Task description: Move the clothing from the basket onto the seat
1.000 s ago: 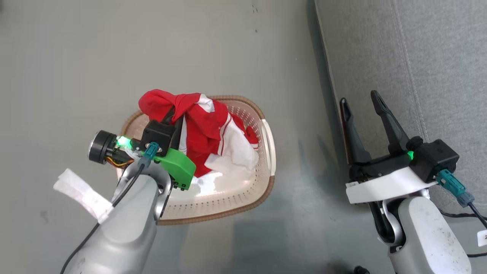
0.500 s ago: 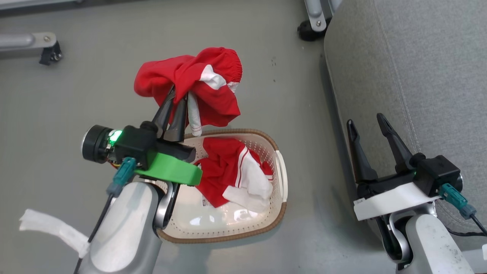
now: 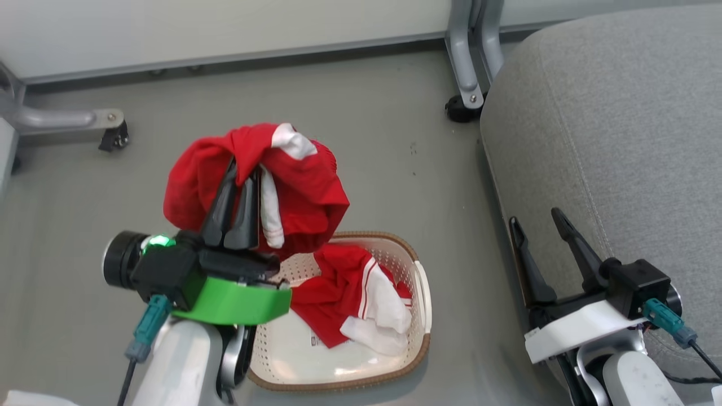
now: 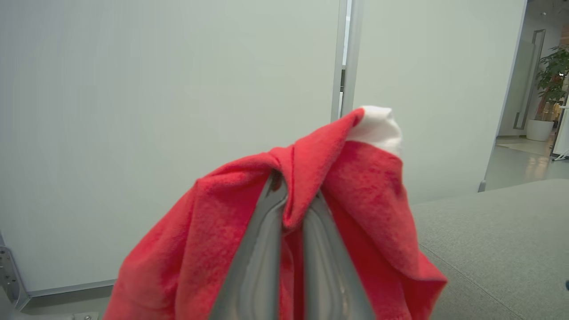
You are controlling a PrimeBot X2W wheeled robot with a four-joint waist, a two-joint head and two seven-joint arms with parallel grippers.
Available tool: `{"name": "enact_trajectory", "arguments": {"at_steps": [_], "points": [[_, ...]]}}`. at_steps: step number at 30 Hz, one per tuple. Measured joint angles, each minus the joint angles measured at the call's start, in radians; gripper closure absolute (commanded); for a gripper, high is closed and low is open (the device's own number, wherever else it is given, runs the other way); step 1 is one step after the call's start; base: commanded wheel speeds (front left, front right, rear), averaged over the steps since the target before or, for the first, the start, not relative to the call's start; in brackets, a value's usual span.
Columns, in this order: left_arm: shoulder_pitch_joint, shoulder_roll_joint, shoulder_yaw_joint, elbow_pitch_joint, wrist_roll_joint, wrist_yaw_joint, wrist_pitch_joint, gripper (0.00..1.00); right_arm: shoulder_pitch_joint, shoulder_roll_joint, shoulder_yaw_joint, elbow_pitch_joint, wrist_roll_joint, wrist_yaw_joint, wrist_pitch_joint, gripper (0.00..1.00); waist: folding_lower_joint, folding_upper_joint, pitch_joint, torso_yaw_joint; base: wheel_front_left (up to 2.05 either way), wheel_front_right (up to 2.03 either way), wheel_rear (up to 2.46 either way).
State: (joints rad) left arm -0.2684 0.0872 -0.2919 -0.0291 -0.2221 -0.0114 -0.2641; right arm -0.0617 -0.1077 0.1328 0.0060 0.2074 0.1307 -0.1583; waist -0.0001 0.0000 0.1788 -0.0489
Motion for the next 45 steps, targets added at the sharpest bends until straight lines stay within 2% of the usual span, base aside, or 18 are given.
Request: {"name": "enact_trajectory", "arguments": {"at_steps": [10, 19, 38, 45], "points": [[0.134, -0.007, -0.014, -0.022, 0.003, -0.015, 0.000, 1.00, 0.078, 0.005, 0.009, -0.025, 0.000, 0.000, 0.046, 0.00, 0.0000, 0.0000, -0.100, 0.002, 0.00, 0.00, 0.00], [0.178, -0.010, -0.023, -0.036, 0.003, -0.021, 0.000, 1.00, 0.125, 0.015, 0.009, -0.043, 0.000, 0.000, 0.074, 0.00, 0.0000, 0.0000, -0.157, 0.001, 0.00, 0.00, 0.00], [0.181, -0.012, -0.023, -0.057, 0.007, -0.023, 0.000, 1.00, 0.135, 0.022, 0.018, -0.054, 0.000, 0.000, 0.086, 0.00, 0.0000, 0.0000, -0.151, 0.005, 0.00, 0.00, 0.00], [0.181, -0.013, -0.023, -0.055, 0.007, -0.022, 0.000, 1.00, 0.107, 0.001, 0.106, -0.056, 0.016, 0.000, 0.096, 0.00, 0.0000, 0.0000, -0.146, 0.006, 0.00, 0.00, 0.00]]}}
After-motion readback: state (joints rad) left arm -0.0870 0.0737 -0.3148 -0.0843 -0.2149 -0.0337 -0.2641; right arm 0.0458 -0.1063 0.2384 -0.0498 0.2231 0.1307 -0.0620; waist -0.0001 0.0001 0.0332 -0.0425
